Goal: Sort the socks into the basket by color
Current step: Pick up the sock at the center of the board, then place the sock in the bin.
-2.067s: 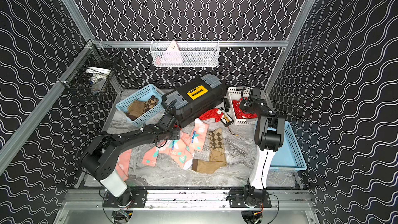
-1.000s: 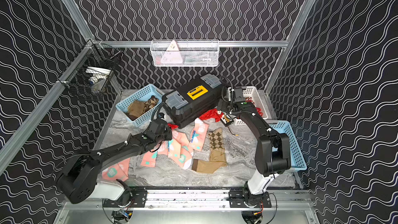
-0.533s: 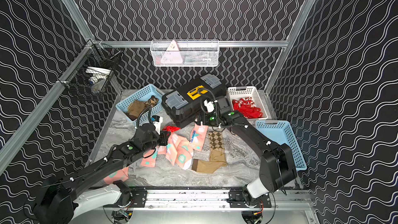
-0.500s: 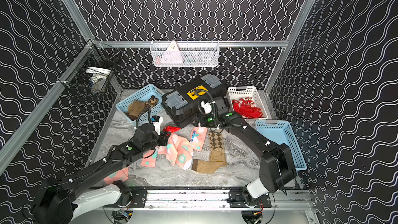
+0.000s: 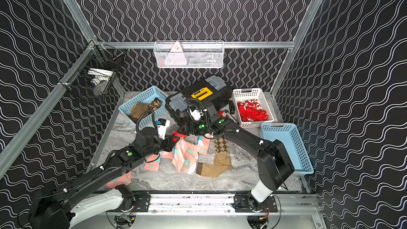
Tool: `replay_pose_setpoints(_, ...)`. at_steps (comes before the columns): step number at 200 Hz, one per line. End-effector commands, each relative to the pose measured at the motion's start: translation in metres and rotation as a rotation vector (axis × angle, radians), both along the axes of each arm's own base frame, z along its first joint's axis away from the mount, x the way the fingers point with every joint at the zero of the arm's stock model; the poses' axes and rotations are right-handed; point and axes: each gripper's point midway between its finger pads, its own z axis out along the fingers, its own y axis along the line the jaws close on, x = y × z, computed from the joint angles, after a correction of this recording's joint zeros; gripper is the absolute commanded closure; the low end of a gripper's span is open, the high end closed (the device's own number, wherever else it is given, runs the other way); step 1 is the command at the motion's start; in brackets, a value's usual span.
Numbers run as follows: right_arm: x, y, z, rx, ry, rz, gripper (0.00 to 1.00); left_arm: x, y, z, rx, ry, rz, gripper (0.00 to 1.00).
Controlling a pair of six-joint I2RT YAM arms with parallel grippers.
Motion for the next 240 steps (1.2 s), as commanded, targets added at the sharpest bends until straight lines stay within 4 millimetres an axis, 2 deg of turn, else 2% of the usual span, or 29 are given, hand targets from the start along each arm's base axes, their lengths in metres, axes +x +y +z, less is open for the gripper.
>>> replay_pose_setpoints(1, -0.008, 0.010, 0.014, 0.079, 0.014, 0.041, 0.18, 0.003, -0.008, 0.019, -0.048, -0.041, -0.021, 1.00)
replay_pose_setpoints(39, -0.017, 0.012, 0.016, 0.108, 0.039, 0.074, 0.51, 0.004, -0.010, 0.022, -0.051, -0.048, -0.026, 1.00)
replay_pose_setpoints(72, -0.020, 0.010, 0.014, 0.095, 0.044, 0.079, 0.89, 0.005, -0.010, 0.025, -0.052, -0.055, -0.028, 1.00)
replay_pose_setpoints(86, -0.019, 0.008, 0.014, 0.086, 0.037, 0.071, 0.99, 0.005, -0.011, 0.026, -0.052, -0.056, -0.032, 1.00)
replay_pose_setpoints(103, -0.018, 0.007, 0.016, 0.080, 0.024, 0.062, 1.00, 0.004, -0.011, 0.026, -0.052, -0.052, -0.035, 1.00)
replay_pose_setpoints(113, -0.017, 0.005, 0.018, 0.074, 0.013, 0.057, 1.00, 0.003, -0.010, 0.024, -0.047, -0.046, -0.034, 0.94)
replay_pose_setpoints(126, -0.015, 0.003, 0.019, 0.058, -0.001, 0.048, 1.00, 0.001, -0.009, 0.022, -0.039, -0.040, -0.033, 0.83)
replay_pose_setpoints(149, -0.011, -0.003, 0.025, 0.042, -0.028, 0.020, 1.00, -0.002, -0.006, 0.016, -0.019, -0.020, -0.031, 0.48)
replay_pose_setpoints(166, -0.007, -0.010, 0.030, 0.027, -0.048, 0.000, 1.00, -0.005, -0.001, 0.010, -0.005, 0.001, -0.018, 0.37)
replay_pose_setpoints(187, -0.001, -0.020, 0.036, 0.007, -0.069, -0.032, 1.00, -0.007, 0.004, 0.005, 0.015, 0.016, -0.001, 0.33)
replay_pose_setpoints(209, 0.010, -0.035, 0.042, -0.022, -0.098, -0.087, 1.00, -0.009, 0.009, 0.008, 0.021, 0.009, 0.015, 0.33)
replay_pose_setpoints(225, 0.024, -0.054, 0.049, -0.056, -0.131, -0.148, 1.00, -0.009, 0.012, 0.010, 0.035, 0.006, 0.023, 0.33)
replay_pose_setpoints(240, 0.045, -0.080, 0.058, -0.087, -0.164, -0.238, 1.00, -0.008, 0.012, 0.010, 0.048, 0.012, 0.025, 0.33)
